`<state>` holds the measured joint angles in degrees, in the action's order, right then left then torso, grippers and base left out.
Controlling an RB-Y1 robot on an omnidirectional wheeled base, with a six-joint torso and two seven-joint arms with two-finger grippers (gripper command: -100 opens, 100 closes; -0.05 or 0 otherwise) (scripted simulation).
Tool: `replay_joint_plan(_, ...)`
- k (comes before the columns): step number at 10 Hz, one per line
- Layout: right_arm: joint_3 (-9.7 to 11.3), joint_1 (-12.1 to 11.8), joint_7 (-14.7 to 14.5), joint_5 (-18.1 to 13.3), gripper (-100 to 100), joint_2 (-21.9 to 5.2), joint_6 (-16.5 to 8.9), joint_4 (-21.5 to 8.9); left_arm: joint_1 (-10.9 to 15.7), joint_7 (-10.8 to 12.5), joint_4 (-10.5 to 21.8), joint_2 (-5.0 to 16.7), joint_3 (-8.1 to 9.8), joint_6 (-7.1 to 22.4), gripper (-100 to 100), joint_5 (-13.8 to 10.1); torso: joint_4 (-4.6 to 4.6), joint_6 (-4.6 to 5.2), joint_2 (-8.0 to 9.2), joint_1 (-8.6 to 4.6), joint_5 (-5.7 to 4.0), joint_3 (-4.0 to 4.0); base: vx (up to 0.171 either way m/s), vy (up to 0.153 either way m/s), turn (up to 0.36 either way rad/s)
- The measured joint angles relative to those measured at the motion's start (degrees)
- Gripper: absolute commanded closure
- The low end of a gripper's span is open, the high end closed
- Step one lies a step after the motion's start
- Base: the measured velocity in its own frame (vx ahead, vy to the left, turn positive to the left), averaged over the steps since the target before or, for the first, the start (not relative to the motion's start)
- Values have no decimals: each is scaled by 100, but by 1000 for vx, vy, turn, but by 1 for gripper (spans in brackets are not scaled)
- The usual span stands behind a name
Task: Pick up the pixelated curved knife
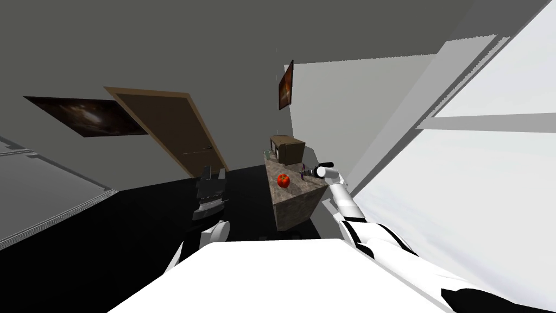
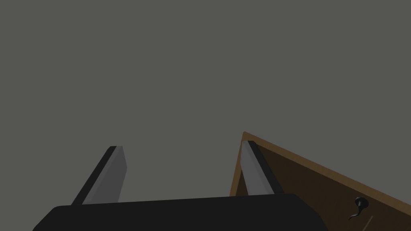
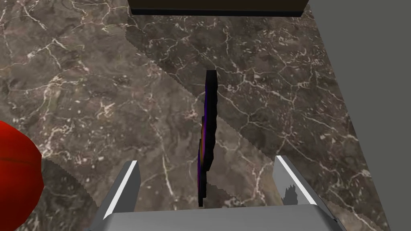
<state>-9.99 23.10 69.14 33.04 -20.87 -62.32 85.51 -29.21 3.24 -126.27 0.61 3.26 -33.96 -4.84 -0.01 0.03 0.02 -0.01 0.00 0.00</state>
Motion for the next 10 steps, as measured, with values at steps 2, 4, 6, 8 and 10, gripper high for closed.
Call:
replay_joint_plan(2,-72,42,-3,-88,-100,26,130,-202,0,0,0,0,0,0,0,0,0,-2,0,-7,-2,0,-5,-27,174)
replay_joint_plan(4,-115,56,-20,-147,100,50,252,-338,0,0,0,0,0,0,0,0,0,1,1,-7,-2,1,-2,-8,16)
replay_joint_plan(6,-121,57,-10,-136,100,56,250,-337,0,0,0,0,0,0,0,0,-2,-1,1,3,5,-1,0,0,0)
replay_joint_plan(8,-122,61,3,-128,100,62,248,-335,0,0,0,0,0,0,0,0,-6,1,-8,7,9,-7,0,0,0)
replay_joint_plan(10,-122,61,0,-131,100,59,250,-334,0,0,0,0,0,0,0,0,-8,0,-11,4,7,-9,3,6,-108)
